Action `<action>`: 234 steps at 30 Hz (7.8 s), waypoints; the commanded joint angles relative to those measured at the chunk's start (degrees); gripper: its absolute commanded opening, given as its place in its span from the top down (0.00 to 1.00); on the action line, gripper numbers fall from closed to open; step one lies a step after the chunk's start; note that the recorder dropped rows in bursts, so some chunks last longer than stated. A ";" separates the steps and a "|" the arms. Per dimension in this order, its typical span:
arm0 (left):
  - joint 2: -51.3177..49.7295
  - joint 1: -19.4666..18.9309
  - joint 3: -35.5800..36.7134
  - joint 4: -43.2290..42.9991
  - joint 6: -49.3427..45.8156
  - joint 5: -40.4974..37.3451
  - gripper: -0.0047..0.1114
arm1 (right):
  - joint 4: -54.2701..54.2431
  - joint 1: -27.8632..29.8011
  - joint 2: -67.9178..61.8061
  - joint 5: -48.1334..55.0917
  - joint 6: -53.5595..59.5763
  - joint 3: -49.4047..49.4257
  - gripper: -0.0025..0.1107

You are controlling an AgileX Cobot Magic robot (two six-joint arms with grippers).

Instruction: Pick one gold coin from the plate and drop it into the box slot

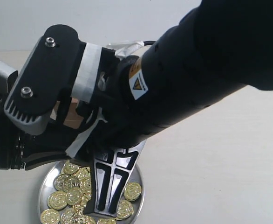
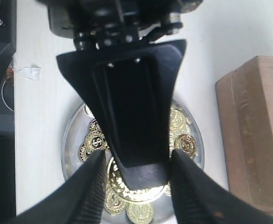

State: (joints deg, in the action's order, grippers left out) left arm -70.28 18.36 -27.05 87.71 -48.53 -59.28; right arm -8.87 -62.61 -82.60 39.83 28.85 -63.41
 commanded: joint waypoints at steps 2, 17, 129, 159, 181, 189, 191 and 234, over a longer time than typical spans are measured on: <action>-0.37 -0.07 -0.24 4.28 -3.99 -3.10 0.96 | -0.29 -0.05 0.42 -0.65 -0.11 0.17 0.82; -0.37 -0.07 -0.24 3.64 -7.54 0.29 0.96 | 2.73 -0.05 0.50 2.50 -0.72 0.17 0.45; -43.82 -0.69 -52.10 -33.76 -65.98 14.32 0.62 | 7.70 -0.05 0.64 19.86 -24.52 0.17 0.52; -11.05 -0.69 -40.50 -30.05 -54.70 12.02 0.96 | 44.84 -0.05 5.40 2.18 -51.16 3.86 0.98; 16.94 -0.69 -24.35 -29.46 -54.26 11.15 0.96 | 45.60 -0.05 32.20 3.53 -60.03 11.03 0.98; 17.47 -0.56 -24.35 -29.70 -54.26 11.25 0.96 | 45.60 -0.05 33.11 3.38 -60.03 11.03 0.98; 18.56 -0.56 -24.35 -29.70 -54.26 11.25 0.96 | 45.34 -0.05 33.11 3.38 -60.03 11.03 0.98; 70.28 -6.59 14.22 -58.30 -54.38 45.41 0.96 | 35.77 57.17 70.91 0.19 -60.13 20.89 0.98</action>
State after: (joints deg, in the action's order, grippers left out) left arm -0.26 13.45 -12.76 32.73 -103.24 -26.48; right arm 27.19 -10.19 -15.19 40.70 -31.21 -45.55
